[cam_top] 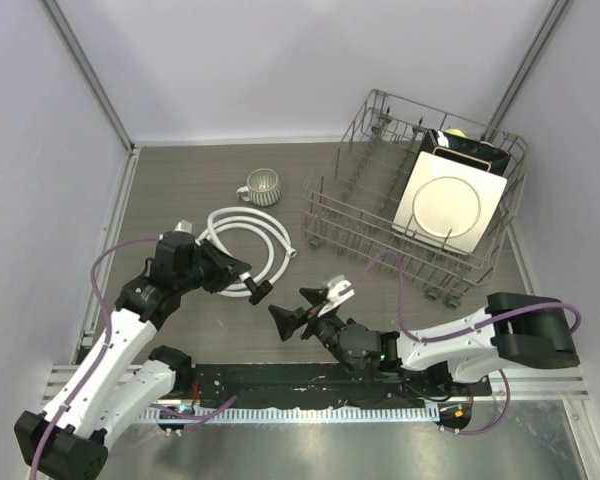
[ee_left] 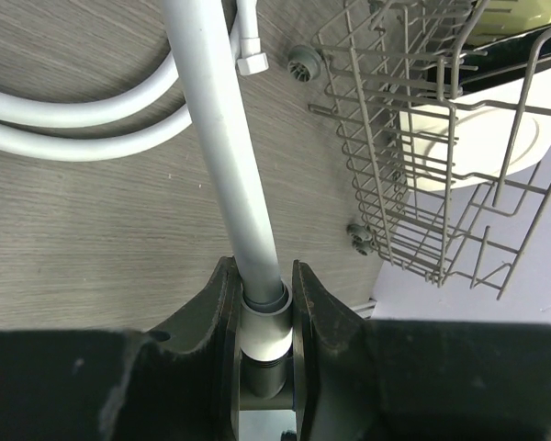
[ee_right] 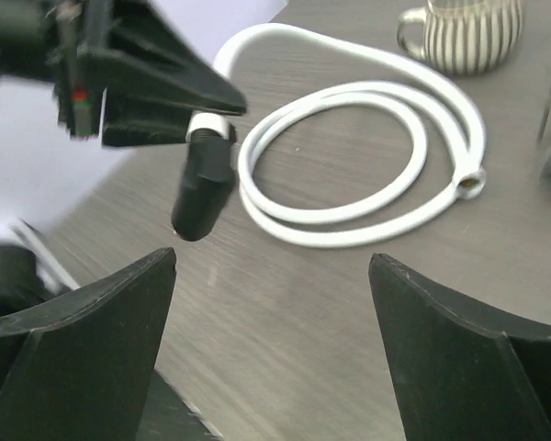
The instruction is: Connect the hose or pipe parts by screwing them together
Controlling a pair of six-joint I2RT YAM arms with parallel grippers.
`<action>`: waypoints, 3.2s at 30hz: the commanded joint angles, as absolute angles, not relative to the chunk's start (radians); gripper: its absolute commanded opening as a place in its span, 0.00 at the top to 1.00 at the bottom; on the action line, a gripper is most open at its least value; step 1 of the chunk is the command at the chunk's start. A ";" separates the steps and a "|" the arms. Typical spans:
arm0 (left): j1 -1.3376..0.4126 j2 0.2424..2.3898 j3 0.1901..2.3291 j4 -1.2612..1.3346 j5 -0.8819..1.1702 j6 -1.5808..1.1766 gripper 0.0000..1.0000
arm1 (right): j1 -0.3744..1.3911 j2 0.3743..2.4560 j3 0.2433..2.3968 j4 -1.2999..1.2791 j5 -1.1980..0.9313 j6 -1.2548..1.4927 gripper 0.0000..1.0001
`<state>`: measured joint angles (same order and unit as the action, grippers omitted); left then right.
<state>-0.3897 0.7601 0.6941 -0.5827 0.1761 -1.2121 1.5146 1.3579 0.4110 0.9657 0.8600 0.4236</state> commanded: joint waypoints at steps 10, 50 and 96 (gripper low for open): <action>-0.390 0.818 0.790 -0.661 0.230 -1.150 1.00 | 1.540 1.313 0.709 0.480 0.530 -1.030 0.09; -0.390 0.594 0.588 -0.313 0.219 -1.453 1.00 | 1.332 1.628 0.709 0.965 0.696 0.345 0.97; -0.388 0.838 0.801 -0.629 0.241 -1.216 1.00 | 1.400 1.325 0.646 0.611 0.276 -1.118 0.18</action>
